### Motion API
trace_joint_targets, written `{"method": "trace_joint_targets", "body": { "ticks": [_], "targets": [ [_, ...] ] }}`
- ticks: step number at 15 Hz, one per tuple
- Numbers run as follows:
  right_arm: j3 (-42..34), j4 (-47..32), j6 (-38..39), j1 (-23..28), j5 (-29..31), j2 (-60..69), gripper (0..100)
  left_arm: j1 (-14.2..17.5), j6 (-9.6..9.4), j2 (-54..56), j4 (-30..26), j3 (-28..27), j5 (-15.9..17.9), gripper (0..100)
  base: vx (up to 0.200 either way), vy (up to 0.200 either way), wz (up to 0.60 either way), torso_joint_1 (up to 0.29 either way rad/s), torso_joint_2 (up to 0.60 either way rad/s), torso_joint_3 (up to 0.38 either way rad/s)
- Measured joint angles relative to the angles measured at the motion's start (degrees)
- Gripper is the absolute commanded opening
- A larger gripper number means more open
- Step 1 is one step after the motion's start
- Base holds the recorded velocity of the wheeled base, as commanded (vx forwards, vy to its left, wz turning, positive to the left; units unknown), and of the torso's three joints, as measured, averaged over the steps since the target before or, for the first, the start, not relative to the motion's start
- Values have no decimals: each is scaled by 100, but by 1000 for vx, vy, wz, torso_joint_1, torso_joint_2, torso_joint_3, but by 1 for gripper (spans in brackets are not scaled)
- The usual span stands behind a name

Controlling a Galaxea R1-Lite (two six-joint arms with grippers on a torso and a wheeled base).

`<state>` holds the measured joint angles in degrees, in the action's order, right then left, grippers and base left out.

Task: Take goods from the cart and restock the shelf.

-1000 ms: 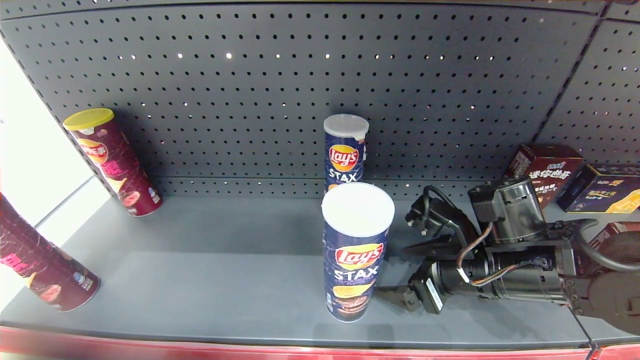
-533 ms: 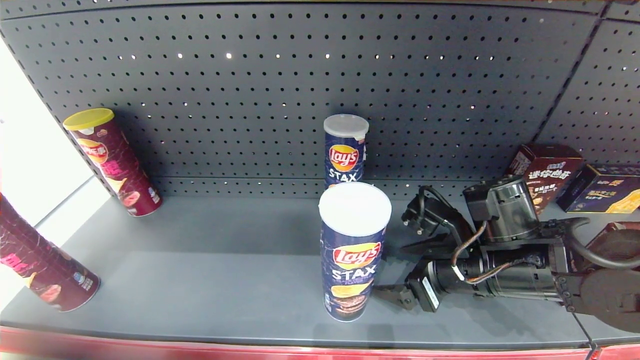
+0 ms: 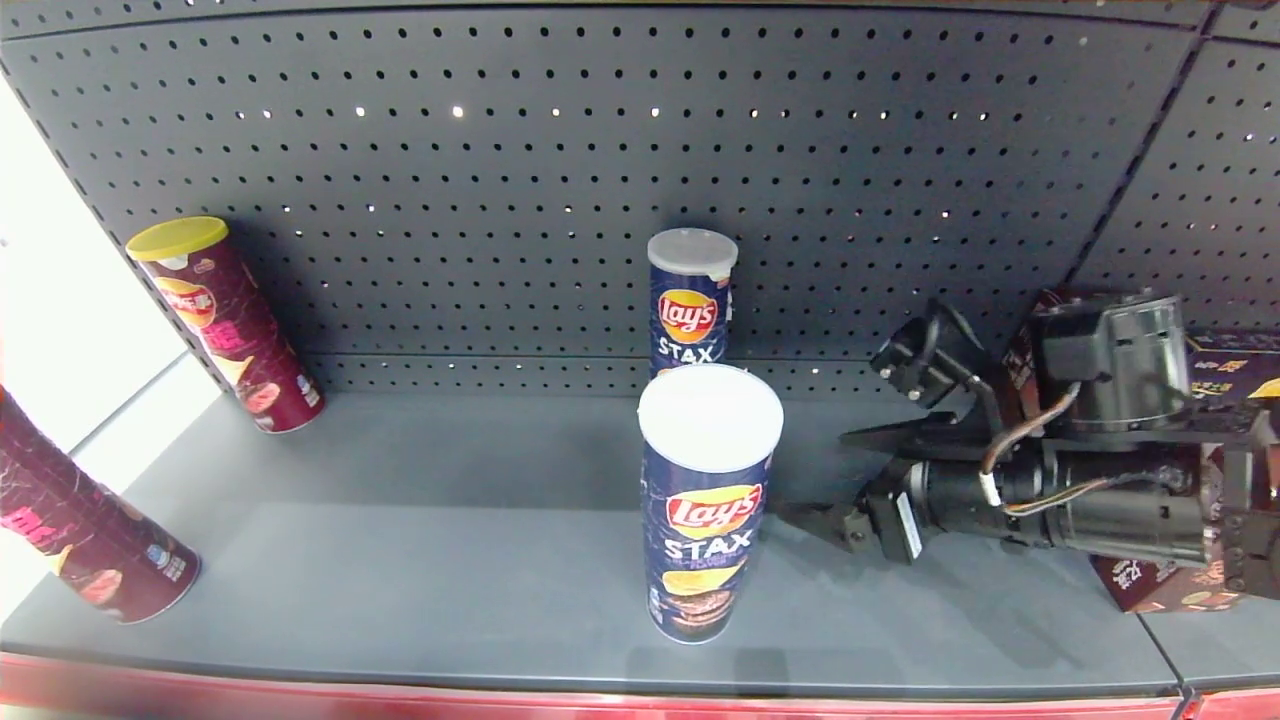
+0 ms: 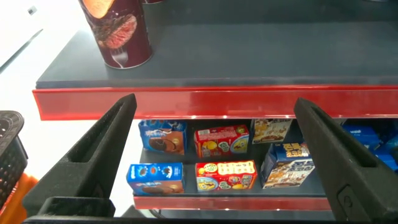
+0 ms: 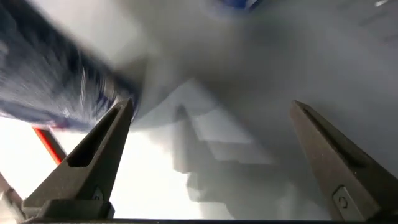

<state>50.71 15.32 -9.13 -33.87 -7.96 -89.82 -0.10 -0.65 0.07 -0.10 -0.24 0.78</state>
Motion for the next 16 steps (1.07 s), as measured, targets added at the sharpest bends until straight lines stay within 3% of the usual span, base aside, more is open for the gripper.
{"method": "trace_joint_targets", "body": {
  "ticks": [3, 8, 11, 16],
  "targets": [
    [27, 5, 13, 278, 38, 674, 100, 2, 0, 0, 0, -2, 0, 100, 0, 0, 0, 0, 0, 0],
    [-90, -9, 108, 1209, 110, 2064, 100, -9, -4, 0, 0, -6, 1, 100, 0, 0, 0, 0, 0, 0],
    [-647, -11, 148, 1857, 213, 3115, 100, -9, -4, 0, -6, -11, 0, 100, 0, 0, 0, 0, 0, 0],
    [-2000, -55, 79, 2282, 668, 5109, 100, -15, -4, -2, -12, -11, 1, 100, 0, 0, 0, 0, 0, 0]
  ]
}}
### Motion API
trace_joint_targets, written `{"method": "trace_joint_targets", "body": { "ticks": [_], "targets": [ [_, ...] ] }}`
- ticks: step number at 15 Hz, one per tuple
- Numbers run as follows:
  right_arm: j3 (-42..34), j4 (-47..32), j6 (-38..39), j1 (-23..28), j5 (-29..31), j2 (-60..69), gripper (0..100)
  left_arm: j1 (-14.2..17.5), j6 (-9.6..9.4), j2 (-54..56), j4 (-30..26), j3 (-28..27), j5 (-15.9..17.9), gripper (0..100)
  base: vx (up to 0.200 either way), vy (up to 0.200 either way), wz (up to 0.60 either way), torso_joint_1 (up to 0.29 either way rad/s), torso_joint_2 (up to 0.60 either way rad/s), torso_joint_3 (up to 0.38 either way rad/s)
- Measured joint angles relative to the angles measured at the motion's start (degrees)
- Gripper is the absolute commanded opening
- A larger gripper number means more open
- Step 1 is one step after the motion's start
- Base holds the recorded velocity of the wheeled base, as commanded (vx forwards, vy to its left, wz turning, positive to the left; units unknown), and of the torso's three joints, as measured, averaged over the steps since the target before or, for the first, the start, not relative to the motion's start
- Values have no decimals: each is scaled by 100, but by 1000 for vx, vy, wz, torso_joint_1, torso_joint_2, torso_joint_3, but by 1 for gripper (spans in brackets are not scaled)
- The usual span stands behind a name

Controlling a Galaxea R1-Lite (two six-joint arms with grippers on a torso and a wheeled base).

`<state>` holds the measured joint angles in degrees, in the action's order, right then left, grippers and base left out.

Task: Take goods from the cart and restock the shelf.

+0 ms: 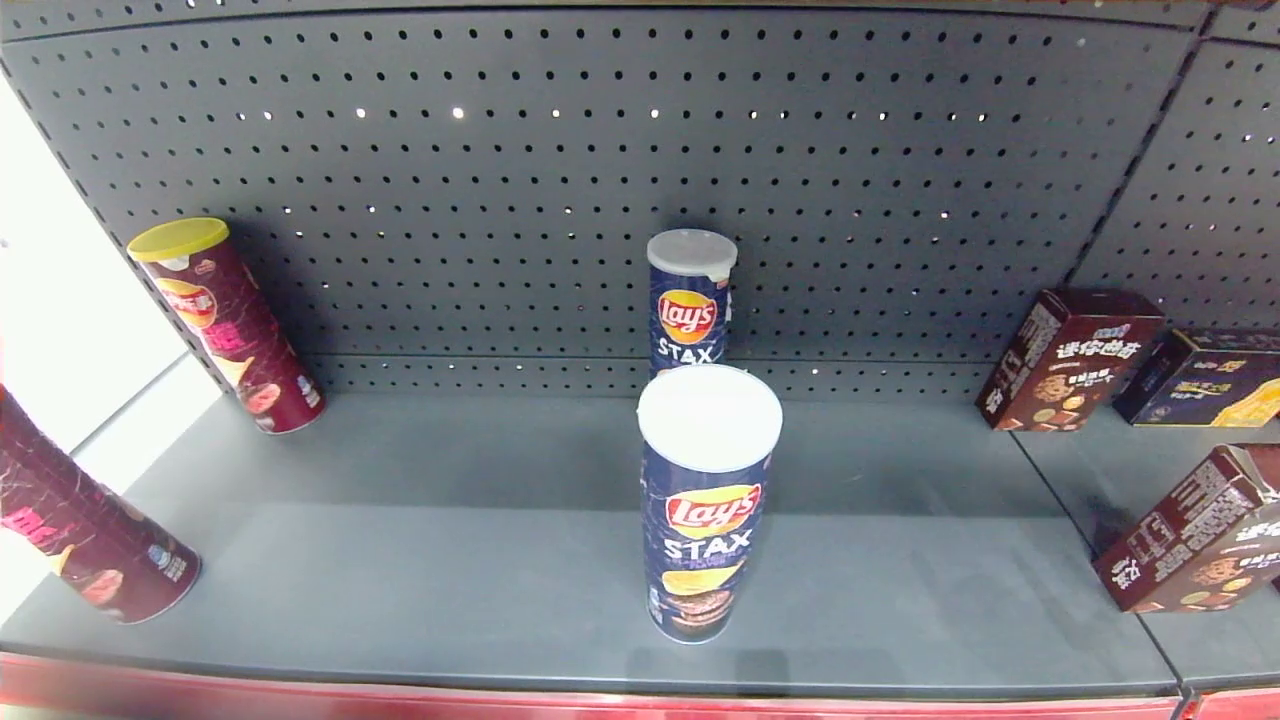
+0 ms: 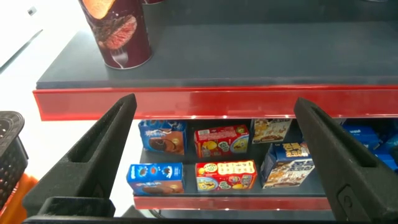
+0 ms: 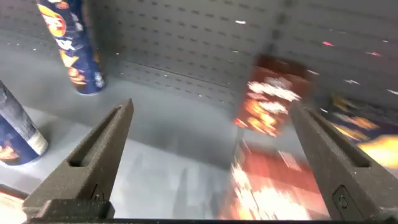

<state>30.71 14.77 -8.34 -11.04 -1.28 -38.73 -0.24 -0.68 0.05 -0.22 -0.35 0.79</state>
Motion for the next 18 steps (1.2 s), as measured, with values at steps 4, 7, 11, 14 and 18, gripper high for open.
{"method": "trace_joint_targets", "body": {
  "ticks": [4, 7, 11, 14, 18],
  "targets": [
    [-1057, -16, -6, 151, 117, 1381, 100, -2, -2, -5, 1, 0, 2, 100, 0, 0, 0, 0, 0, 0],
    [-2292, 6, 62, 173, 150, 2531, 100, 6, -24, -5, 9, 9, 7, 100, 0, 0, 0, 0, 0, 0],
    [-3024, -709, 512, 184, 161, 3168, 100, 6, -27, -2, 17, 13, 10, 100, 0, 0, 0, 0, 0, 0],
    [-3055, -1128, 536, 179, 135, 3291, 100, 6, -29, -5, 22, 22, 10, 100, 0, 0, 0, 0, 0, 0],
    [-3061, -1553, 684, 176, -24, 3330, 100, 6, -27, -5, 20, 20, 18, 100, 0, 0, 0, 0, 0, 0]
  ]
}}
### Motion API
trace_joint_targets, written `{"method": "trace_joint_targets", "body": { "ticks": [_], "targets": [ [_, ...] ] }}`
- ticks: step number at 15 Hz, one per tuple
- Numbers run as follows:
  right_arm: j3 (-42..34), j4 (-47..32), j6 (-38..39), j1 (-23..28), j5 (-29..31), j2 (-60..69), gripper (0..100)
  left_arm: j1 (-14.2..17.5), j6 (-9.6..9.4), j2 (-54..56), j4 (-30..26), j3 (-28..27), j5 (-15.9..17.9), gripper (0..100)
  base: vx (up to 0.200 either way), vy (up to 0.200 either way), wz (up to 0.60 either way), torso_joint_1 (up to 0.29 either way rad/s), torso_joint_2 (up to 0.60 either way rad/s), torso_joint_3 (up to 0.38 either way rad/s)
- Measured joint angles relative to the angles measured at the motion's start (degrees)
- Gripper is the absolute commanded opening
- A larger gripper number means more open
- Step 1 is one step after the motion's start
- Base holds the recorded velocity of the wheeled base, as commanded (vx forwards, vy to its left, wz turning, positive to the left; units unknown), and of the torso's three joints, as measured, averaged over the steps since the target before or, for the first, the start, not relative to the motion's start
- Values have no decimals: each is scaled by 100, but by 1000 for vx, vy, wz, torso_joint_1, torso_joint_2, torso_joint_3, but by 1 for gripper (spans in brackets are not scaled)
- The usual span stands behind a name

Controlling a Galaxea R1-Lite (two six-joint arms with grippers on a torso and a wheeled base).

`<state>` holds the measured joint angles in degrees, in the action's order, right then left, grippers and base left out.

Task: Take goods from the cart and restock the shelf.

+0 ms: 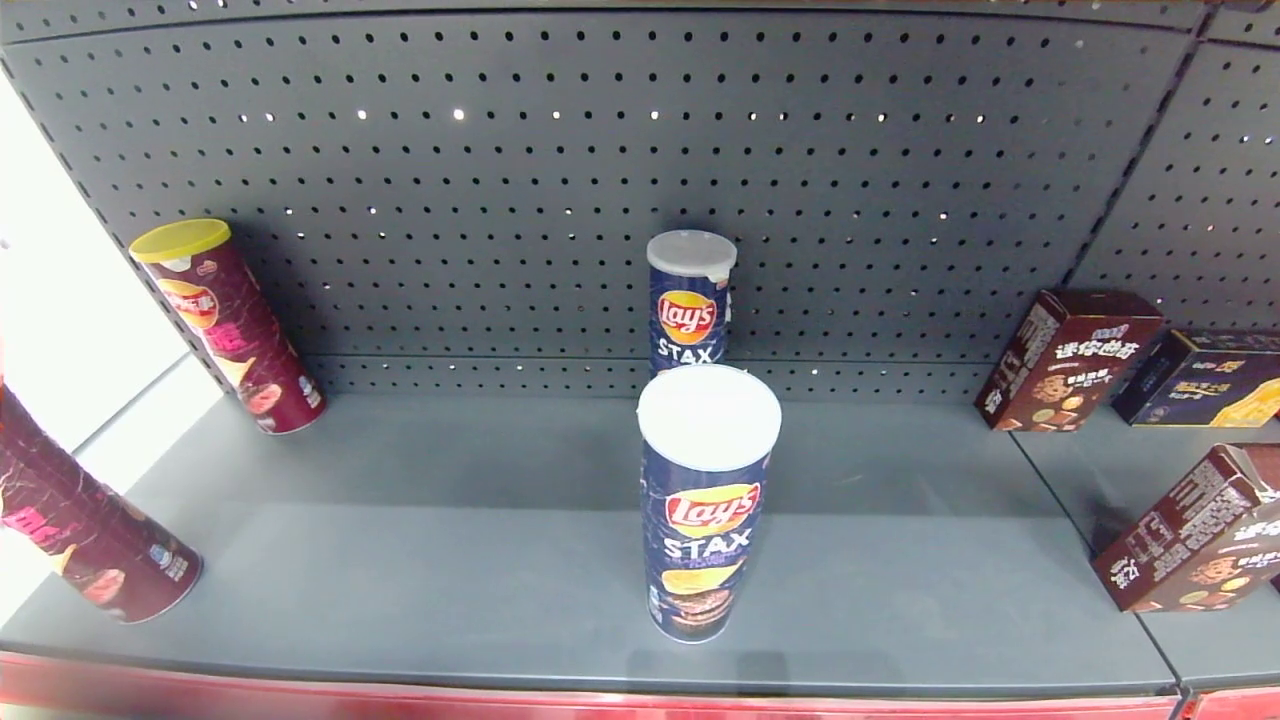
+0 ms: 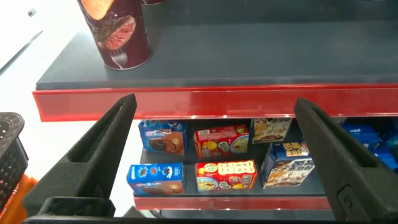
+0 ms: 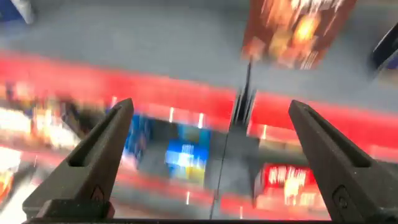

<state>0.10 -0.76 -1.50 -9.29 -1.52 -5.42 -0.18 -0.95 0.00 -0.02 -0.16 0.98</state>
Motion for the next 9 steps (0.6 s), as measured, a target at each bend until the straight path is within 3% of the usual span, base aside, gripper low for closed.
{"method": "trace_joint_targets", "body": {
  "ticks": [6, 9],
  "targets": [
    [0, 55, 129, 23, 38, 6, 100, 2, 0, 2, -2, -2, -5, 100, 0, 0, 0, 0, 0, 0],
    [1, 54, 137, 756, 38, 46, 100, 2, 0, 2, 5, -2, -7, 100, 0, 0, 0, 0, 0, 0]
  ]
}}
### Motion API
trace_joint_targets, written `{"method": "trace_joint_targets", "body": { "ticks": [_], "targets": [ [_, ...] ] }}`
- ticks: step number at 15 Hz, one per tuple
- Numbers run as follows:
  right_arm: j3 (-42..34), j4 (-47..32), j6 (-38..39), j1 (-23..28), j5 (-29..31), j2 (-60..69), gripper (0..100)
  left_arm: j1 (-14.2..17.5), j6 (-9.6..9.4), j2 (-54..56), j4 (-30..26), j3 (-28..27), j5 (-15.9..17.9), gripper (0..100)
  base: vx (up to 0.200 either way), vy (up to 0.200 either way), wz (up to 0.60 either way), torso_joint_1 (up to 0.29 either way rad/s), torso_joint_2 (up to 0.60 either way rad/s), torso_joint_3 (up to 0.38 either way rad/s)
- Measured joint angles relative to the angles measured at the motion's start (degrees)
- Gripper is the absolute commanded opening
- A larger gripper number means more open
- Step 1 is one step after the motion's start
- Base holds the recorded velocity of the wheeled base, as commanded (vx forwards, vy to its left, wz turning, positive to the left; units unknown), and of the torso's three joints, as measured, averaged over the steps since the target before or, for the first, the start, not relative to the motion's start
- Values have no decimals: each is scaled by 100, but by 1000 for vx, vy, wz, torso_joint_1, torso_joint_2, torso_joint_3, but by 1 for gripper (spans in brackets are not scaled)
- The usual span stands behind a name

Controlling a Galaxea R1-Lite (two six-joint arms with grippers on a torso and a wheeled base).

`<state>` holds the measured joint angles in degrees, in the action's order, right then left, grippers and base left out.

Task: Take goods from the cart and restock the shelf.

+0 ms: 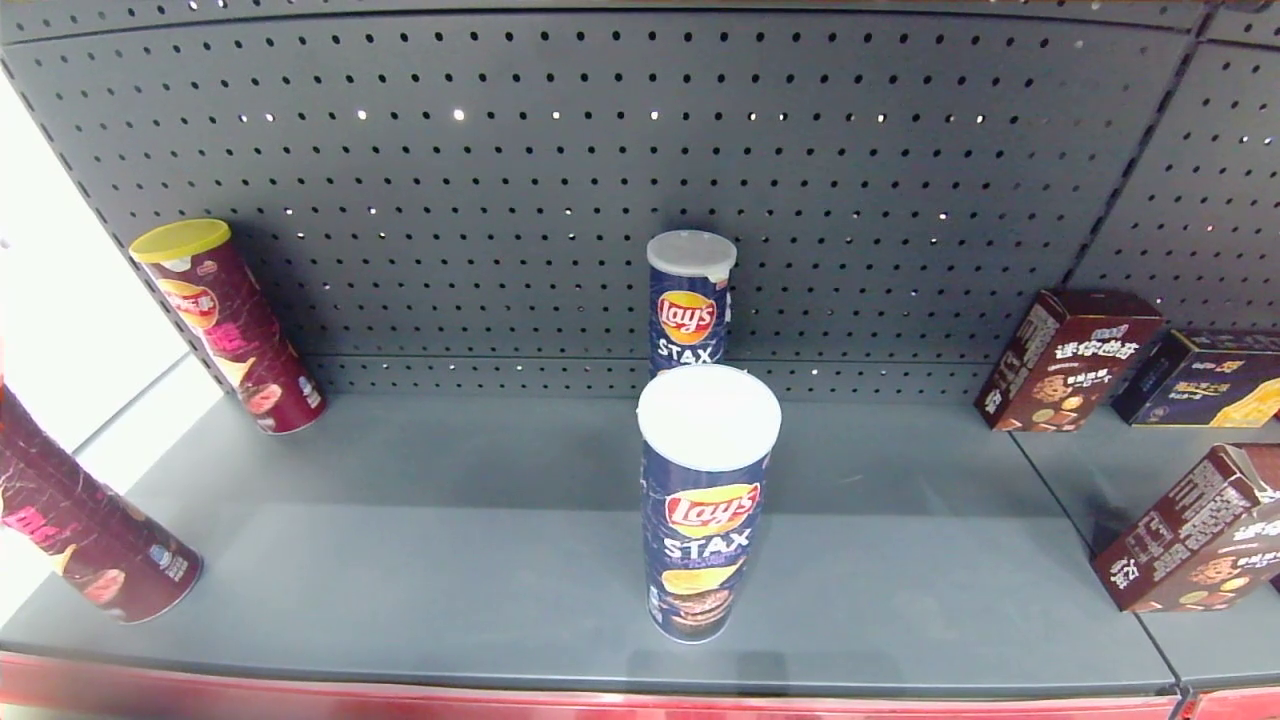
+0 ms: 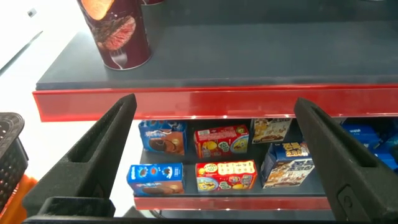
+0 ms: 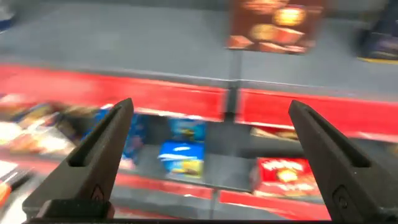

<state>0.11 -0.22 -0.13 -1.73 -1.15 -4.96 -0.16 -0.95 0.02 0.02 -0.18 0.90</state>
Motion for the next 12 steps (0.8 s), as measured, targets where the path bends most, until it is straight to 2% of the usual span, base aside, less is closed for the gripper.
{"method": "trace_joint_targets", "body": {
  "ticks": [2, 12],
  "targets": [
    [0, 0, 6, 252, -2, 183, 100, 5, -2, 0, 2, 0, -1, 100, 0, 0, 0, 0, 0, 0],
    [-1, 1, 6, 157, -18, 496, 100, 6, 33, 0, 5, 9, -28, 100, 0, 0, 0, 0, 0, 0]
  ]
}}
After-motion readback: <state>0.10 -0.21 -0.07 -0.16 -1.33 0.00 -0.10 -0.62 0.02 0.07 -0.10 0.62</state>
